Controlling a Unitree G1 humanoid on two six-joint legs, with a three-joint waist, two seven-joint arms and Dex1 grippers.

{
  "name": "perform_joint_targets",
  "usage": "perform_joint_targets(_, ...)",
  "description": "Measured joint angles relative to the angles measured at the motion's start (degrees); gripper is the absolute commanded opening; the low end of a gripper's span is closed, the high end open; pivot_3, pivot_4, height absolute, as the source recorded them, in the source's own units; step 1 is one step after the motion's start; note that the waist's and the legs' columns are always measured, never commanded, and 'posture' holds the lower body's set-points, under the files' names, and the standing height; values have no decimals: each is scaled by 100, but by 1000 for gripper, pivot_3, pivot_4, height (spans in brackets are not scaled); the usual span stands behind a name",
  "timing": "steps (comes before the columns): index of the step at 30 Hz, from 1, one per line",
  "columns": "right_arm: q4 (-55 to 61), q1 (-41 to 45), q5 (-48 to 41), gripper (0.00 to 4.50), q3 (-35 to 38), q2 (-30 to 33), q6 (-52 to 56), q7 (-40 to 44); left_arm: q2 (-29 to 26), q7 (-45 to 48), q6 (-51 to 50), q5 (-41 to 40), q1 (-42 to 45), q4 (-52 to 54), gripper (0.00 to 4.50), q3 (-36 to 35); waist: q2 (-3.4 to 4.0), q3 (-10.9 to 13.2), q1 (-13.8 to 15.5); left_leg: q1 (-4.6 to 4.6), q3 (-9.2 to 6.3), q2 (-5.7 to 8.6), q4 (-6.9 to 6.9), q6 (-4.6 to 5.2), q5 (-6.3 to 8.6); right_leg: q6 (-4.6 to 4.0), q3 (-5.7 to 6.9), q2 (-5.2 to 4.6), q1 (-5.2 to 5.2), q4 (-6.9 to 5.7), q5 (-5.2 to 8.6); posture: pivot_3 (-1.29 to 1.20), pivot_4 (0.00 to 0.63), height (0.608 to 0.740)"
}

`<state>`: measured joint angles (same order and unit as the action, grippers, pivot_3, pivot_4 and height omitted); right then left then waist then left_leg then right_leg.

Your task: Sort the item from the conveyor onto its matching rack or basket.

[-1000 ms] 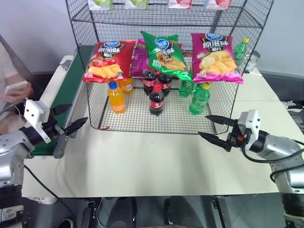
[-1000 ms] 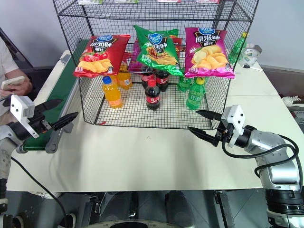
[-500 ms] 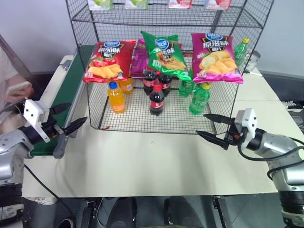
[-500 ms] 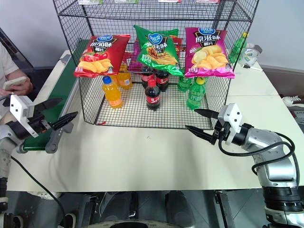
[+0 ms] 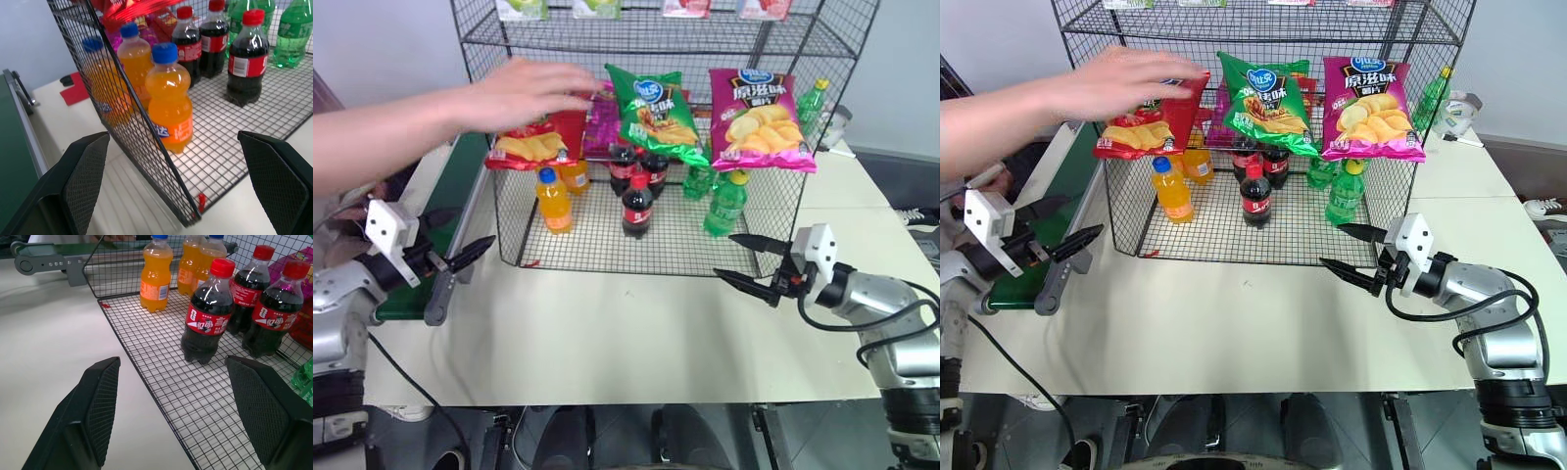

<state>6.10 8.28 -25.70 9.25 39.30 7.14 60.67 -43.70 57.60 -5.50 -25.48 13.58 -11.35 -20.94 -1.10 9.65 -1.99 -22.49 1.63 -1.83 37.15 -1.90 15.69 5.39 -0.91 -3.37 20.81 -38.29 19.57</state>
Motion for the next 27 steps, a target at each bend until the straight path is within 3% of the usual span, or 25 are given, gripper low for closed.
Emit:
perform_joint_targets(15, -419, 20, 75, 3552, 75, 19, -444, 135, -1, 211, 264, 171, 543, -542, 4500, 377, 0, 0, 2, 0, 0, -1, 3, 0, 0, 0, 1, 3, 1, -3, 0, 0, 150, 739)
perform_joint_targets(21, -605, -149, 68, 3552, 156, 129, -503, 263, 16, 348, 391, 244, 740, -928, 4500, 460, 0, 0, 139, 0, 0, 0, 14, 0, 0, 1, 3, 3, -4, -7, 0, 0, 150, 739)
perform_joint_targets(27, -913, -137, 101, 3552, 161, 127, -657, 304, 247, 412, 505, 243, 808, -990, 4500, 510, 0, 0, 126, 0, -1, 0, 15, 2, 1, 1, 3, 4, -4, -7, 0, 0, 150, 739)
